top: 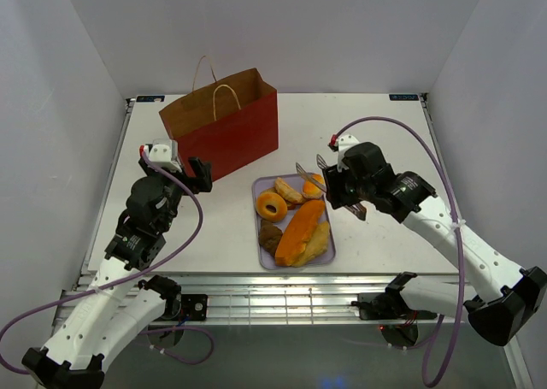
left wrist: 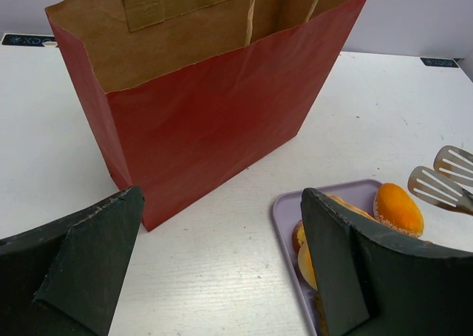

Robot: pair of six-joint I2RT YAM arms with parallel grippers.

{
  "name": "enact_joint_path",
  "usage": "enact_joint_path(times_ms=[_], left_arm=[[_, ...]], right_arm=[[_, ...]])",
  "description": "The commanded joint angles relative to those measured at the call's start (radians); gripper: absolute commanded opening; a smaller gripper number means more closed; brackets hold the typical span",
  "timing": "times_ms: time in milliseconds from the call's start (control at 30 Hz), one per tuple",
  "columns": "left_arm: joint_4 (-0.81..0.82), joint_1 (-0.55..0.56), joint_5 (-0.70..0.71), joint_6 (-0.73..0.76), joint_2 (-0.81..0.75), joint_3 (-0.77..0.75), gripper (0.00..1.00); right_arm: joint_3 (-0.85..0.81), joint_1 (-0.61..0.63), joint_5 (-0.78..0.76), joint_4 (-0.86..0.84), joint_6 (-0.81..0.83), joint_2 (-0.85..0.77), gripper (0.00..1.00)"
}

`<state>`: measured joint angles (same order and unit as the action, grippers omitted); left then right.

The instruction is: Place the fake bread into the paper bag

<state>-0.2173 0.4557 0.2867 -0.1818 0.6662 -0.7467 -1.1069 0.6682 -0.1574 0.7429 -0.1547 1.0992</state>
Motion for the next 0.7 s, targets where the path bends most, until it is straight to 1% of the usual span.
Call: enact_joint_path(times_ms=[0, 133, 167, 333, 400, 567, 667], left_arm=[[-0.005, 0.006, 0.023, 0.008, -0.001, -0.006, 0.98], [-0.005, 0.005, 0.032, 0.010, 0.001, -0.008, 0.98], [-0.005, 0.005, 0.035, 0.010, 0.001, -0.006, 0.98], [-0.005, 0.006, 0.049, 0.012, 0.001, -0.005, 0.98], [-0.005, 0.006, 0.051, 0.012, 0.001, -0.006, 0.98], [-0.005, 0.006, 0.048, 0.010, 0.006, -0.006, 0.98], [-0.005, 0.006, 0.045, 0.012, 0.007, -0.005, 0.98]], right_arm=[[-0.080, 0.076, -0.020, 0.012, 0.006, 0.005, 0.59], [-0.126, 0.169, -0.092, 0.036, 0.012, 0.056, 0.58], [-0.134, 0.210, -0.105, 0.042, 0.014, 0.063, 0.58], [-0.168, 0.295, -0.149, 0.047, 0.015, 0.110, 0.58], [-0.176, 0.312, -0.160, 0.056, 0.024, 0.131, 0.58], [-0.208, 0.350, -0.258, 0.095, 0.035, 0.175, 0.57], [-0.208, 0.352, -0.269, 0.089, 0.038, 0.194, 0.56]])
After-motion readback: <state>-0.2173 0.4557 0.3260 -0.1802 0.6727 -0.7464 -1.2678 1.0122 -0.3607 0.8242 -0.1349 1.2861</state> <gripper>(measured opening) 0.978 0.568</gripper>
